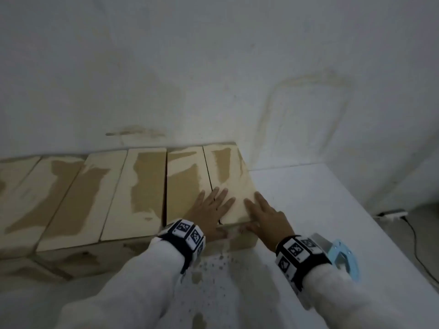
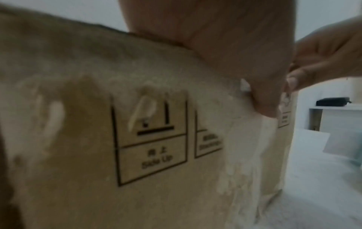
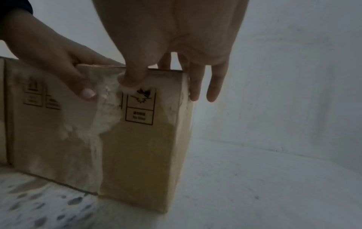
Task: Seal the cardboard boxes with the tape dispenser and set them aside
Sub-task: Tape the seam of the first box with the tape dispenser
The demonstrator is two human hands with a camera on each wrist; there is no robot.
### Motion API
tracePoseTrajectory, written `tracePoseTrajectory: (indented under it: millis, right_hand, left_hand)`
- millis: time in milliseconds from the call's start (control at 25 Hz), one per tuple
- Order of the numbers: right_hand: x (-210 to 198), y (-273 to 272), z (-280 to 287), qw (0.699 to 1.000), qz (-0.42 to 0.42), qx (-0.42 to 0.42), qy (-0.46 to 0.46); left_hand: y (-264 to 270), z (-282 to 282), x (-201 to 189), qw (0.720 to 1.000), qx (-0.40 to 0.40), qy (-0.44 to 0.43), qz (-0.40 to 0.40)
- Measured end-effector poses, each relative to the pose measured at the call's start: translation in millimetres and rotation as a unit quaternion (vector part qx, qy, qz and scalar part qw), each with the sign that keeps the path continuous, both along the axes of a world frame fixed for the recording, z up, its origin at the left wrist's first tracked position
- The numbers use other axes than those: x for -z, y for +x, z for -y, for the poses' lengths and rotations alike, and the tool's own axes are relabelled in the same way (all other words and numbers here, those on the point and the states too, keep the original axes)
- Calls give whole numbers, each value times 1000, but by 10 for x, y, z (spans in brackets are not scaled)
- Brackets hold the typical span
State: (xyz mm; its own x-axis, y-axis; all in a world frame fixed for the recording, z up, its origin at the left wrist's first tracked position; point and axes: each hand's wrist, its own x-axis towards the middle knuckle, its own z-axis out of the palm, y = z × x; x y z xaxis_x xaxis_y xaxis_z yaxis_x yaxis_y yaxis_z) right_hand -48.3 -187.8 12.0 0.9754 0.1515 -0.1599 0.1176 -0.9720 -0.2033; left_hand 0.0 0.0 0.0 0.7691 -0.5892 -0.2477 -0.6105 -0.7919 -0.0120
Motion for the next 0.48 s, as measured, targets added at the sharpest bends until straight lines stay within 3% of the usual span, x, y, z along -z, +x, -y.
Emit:
tracePoseTrajectory:
  millis: [120, 280, 360, 480]
  right_hand:
    - [72, -23, 149, 999, 40, 9, -11]
    - [142, -208, 528, 987, 71, 107, 94]
    - [140, -369, 884, 980, 41, 163, 103]
    - [104, -600, 1418, 972, -54, 228, 33]
  left_hand:
    - [-64, 164, 26, 1000, -22, -13, -1]
    - [-188, 495, 34, 998, -62, -31, -9]
    - [-231, 680, 44, 995, -91, -30, -6]
    - [-286, 910, 59, 991, -130, -29, -6]
